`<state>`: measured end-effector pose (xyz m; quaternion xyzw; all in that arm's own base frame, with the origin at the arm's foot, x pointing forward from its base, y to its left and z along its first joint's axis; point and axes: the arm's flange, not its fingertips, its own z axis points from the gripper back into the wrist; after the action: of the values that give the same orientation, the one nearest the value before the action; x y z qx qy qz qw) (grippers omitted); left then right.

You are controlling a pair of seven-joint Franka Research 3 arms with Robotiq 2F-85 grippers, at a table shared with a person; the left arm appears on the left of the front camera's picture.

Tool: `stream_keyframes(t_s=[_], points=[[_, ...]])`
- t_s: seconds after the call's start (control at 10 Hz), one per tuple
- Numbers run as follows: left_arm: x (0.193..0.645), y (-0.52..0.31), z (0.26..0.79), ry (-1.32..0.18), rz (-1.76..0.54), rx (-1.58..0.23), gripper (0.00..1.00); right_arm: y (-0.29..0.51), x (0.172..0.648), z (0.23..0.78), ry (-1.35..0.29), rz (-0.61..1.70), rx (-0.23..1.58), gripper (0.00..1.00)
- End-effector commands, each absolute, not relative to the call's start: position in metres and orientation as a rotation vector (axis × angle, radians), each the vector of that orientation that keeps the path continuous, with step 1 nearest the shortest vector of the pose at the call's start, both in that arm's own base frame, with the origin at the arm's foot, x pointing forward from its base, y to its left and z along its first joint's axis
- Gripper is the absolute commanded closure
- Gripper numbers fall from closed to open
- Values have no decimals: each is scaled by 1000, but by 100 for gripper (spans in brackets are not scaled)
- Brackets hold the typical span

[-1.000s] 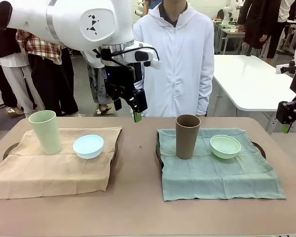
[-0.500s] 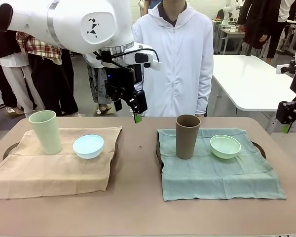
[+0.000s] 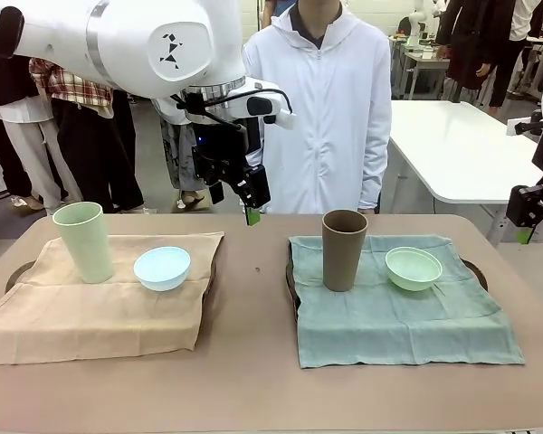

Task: Set up a tray with a mat and arrange the tableware.
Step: Place the Picnic Bowl and Reusable plastic cup back onto the Handle tray in front of the human's position.

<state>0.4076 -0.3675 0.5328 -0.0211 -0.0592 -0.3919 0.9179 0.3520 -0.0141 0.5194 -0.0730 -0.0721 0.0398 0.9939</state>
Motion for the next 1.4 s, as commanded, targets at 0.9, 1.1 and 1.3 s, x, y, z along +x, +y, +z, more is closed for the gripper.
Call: stream_keyframes(t_s=[0.9,1.1,1.3], points=[[353,-108,602,-264,-511,-336,0,-47,348,518,-65,6,113,30],[349,-44,598,-280,-392,-490,0,-84,341,510,-8,-121,241,30],[349,16,587,-283,-289,-622,0,-129,334,508,3,-243,379,30]])
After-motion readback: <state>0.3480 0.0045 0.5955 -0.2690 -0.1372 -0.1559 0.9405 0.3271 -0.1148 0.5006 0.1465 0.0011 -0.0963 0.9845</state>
